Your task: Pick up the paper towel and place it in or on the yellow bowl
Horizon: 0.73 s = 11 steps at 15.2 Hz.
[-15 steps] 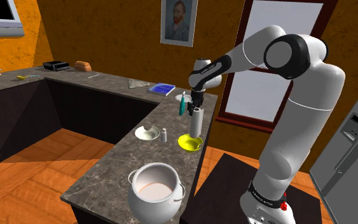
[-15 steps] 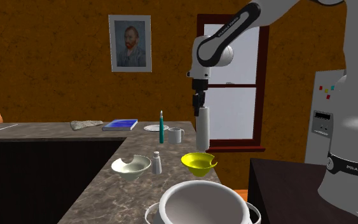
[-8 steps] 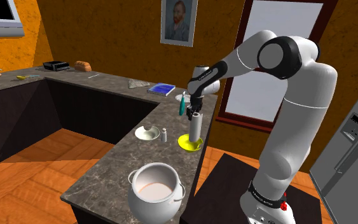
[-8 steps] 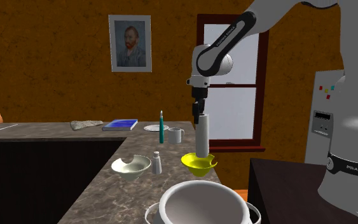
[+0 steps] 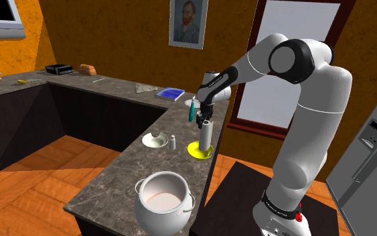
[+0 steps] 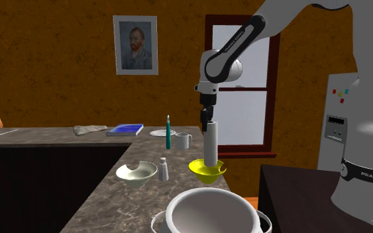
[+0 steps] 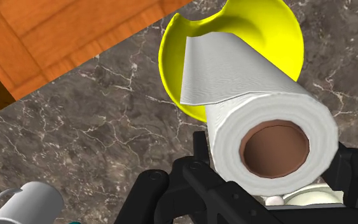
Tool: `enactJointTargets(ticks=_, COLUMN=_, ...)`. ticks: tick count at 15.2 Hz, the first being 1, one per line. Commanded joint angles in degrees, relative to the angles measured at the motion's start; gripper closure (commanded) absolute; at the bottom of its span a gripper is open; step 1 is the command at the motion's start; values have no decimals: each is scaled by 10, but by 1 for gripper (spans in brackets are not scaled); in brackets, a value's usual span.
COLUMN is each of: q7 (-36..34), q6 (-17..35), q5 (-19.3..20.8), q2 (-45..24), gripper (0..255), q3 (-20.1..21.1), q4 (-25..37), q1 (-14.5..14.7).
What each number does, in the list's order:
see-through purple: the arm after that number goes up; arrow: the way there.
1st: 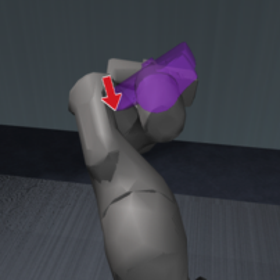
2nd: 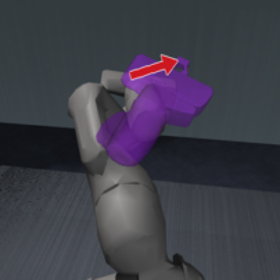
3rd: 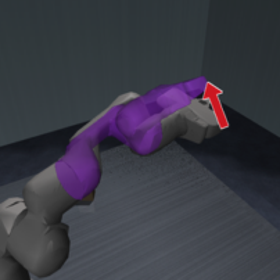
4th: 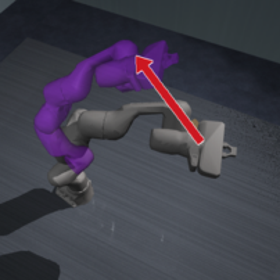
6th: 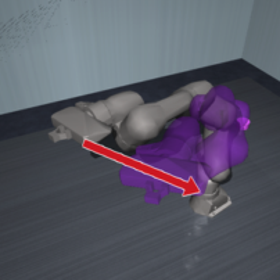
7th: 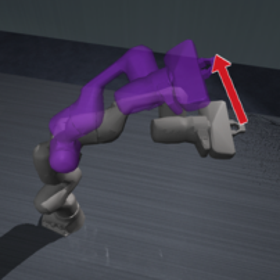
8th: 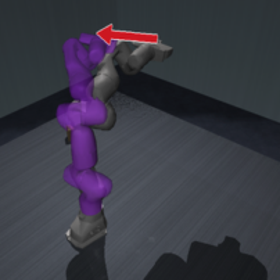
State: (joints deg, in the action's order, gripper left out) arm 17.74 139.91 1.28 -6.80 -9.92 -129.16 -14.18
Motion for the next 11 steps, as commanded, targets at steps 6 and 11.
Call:
enactJointTargets(ticks=6, q7=0, q6=0, q5=0, q2=0, gripper=0, q3=0, q4=0, q1=0)
enactJointTargets(ticks=11, q7=-8, q6=-69, q5=11, q2=51, gripper=0, q3=0, q4=18, q1=3)
